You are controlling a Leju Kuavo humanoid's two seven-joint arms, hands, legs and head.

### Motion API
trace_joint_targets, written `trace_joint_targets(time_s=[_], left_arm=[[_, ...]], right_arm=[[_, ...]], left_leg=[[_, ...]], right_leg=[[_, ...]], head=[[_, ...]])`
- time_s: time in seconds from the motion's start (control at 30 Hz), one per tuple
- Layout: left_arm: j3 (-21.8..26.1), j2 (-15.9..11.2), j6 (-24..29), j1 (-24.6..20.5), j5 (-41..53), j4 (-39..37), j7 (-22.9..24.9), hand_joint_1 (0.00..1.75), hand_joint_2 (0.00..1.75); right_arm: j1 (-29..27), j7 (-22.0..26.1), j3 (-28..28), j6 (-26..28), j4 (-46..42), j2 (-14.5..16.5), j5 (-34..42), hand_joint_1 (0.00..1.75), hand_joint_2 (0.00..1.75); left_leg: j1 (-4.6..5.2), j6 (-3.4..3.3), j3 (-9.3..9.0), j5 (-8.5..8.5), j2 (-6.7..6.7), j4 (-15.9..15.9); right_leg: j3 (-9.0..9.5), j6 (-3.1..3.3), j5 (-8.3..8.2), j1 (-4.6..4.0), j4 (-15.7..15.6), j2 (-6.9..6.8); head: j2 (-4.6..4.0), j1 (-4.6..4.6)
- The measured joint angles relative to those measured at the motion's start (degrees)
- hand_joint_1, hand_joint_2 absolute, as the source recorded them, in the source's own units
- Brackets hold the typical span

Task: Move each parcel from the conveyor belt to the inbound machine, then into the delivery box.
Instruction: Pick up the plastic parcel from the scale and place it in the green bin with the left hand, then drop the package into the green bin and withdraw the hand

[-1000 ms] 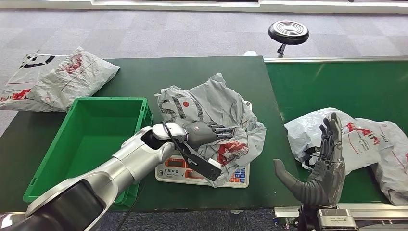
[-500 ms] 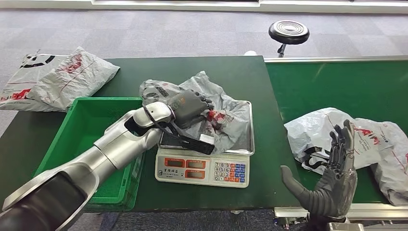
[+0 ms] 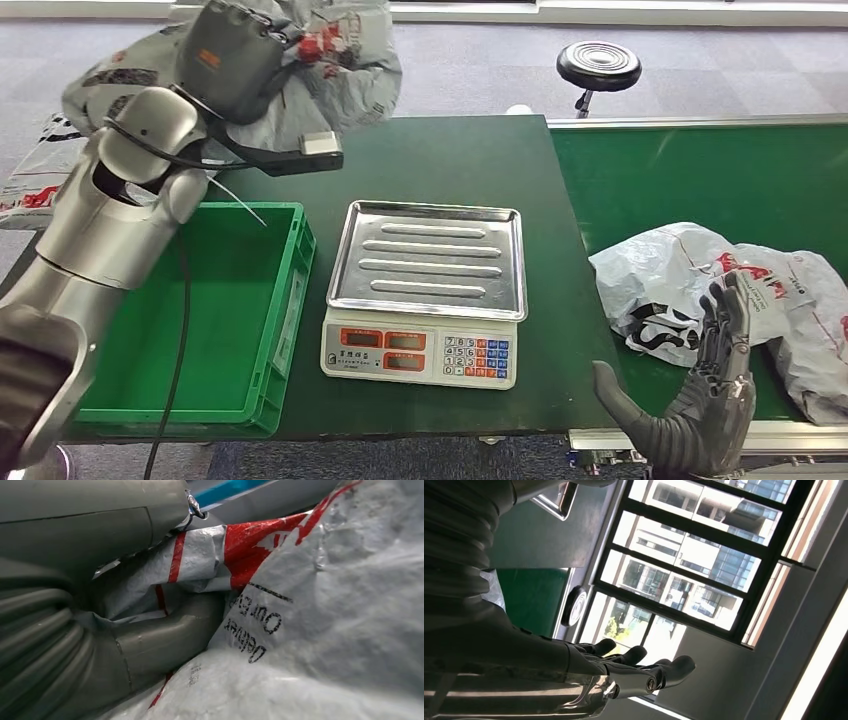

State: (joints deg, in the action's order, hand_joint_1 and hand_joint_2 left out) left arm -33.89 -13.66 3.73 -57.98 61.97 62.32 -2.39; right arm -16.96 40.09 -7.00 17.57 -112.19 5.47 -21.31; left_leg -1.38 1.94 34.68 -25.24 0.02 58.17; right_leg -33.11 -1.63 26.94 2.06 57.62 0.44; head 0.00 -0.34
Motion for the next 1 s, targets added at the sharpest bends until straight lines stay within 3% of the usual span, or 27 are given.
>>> trace_joint_targets(time_s=[0.13,0.4,0.53,0.63,0.8,1.0], left_arm=[[11.8,-8.3,1.3,-1.8,5.5,-1.0,-1.9,1.75,1.75],[18.1,-12.3,6.0,3.2,8.5,-8.2,-0.9,1.75,1.75],[21.2,-12.6,9.6,7.1,8.0,-12.7,-2.3,1.75,1.75],[25.0,-12.5,12.3,13.9,4.9,-14.9,-3.6,1.75,1.75],[33.6,-9.5,14.7,29.0,3.8,-13.4,-4.2,1.75,1.75],[40.5,-6.0,13.7,37.2,7.6,-8.4,-2.9,1.75,1.75]], right_arm=[[-2.3,0.0,1.7,-0.6,-2.2,1.1,-1.7,0.00,1.75],[-5.1,0.0,4.1,-1.7,-4.7,2.5,-3.2,0.00,1.75],[-6.0,0.0,5.3,-2.4,-5.6,3.3,-4.0,0.00,1.75],[-7.3,0.0,6.1,-2.3,-6.5,3.8,-4.2,0.00,1.75],[-8.4,0.0,6.8,-2.0,-7.7,3.9,-4.1,0.00,1.75],[-8.3,0.0,7.0,-2.3,-7.9,4.4,-4.4,0.00,1.75]], left_leg=[[-0.04,0.12,-0.02,0.07,0.06,0.0],[0.00,0.17,-0.01,0.05,0.01,0.0],[0.00,0.18,-0.01,0.03,-0.03,-0.1],[0.09,0.22,-0.27,-0.14,0.16,-0.1],[0.11,0.25,-0.41,-0.35,0.56,-0.1],[0.10,0.25,-0.35,-0.43,0.54,-0.1]], right_leg=[[-0.09,0.08,0.05,-0.03,0.1,0.03],[-0.09,0.13,0.06,0.00,0.1,0.03],[-0.03,0.16,0.09,-0.01,0.1,-0.02],[0.07,0.20,0.17,0.09,0.1,0.17],[0.01,0.21,0.30,0.10,0.1,0.55],[-0.01,0.22,0.33,0.09,0.1,0.53]], head=[[0.00,-0.01],[0.00,-0.02],[0.00,-0.01],[0.00,-0.02],[0.00,0.01],[0.00,0.02]])
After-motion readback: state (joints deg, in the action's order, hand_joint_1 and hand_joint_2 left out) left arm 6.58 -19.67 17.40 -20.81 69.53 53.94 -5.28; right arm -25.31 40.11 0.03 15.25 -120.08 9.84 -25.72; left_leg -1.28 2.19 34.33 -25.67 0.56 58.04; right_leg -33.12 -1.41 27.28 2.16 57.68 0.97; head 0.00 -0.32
